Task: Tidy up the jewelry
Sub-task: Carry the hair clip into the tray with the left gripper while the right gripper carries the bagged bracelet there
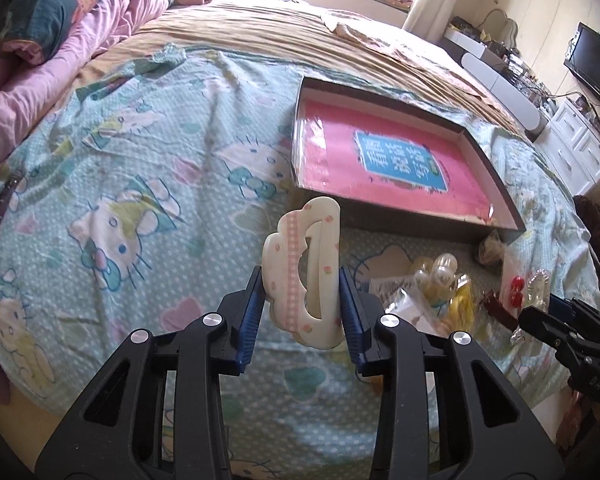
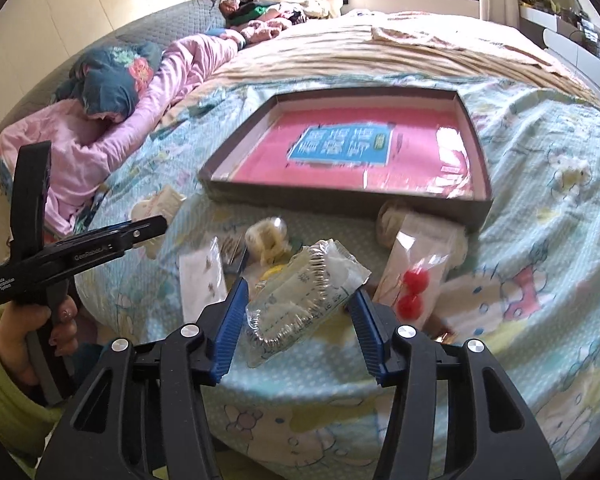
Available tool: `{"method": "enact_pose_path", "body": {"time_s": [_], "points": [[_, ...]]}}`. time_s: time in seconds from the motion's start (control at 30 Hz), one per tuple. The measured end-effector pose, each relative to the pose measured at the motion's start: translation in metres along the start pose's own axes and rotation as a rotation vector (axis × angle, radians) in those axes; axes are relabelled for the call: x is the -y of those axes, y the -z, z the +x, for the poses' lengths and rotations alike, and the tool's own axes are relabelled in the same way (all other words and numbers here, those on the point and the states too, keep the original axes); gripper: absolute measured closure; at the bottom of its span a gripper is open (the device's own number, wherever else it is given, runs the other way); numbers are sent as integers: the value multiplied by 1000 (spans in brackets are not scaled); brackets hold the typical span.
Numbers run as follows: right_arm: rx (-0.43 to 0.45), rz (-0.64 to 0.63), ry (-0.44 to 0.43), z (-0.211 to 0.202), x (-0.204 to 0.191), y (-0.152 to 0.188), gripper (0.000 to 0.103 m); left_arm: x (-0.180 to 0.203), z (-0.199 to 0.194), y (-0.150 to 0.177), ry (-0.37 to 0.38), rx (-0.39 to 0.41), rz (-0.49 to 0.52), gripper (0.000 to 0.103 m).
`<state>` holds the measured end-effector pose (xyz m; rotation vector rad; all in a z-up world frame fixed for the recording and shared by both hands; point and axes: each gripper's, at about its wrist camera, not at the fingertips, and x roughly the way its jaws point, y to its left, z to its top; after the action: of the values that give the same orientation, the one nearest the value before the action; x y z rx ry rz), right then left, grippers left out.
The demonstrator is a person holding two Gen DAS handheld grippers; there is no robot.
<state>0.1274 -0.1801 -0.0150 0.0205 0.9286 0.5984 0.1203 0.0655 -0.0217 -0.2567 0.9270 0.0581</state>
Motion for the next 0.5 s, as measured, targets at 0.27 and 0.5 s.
{"method": "enact_pose_path", "body": {"time_s": [0.27,0.5], "points": [[59,14,46,-2,21,-33,53,4,0,-21,-8,24,0,75],[84,41,81,5,43,-55,53,18,10,-37,2,22,28,75]]}}
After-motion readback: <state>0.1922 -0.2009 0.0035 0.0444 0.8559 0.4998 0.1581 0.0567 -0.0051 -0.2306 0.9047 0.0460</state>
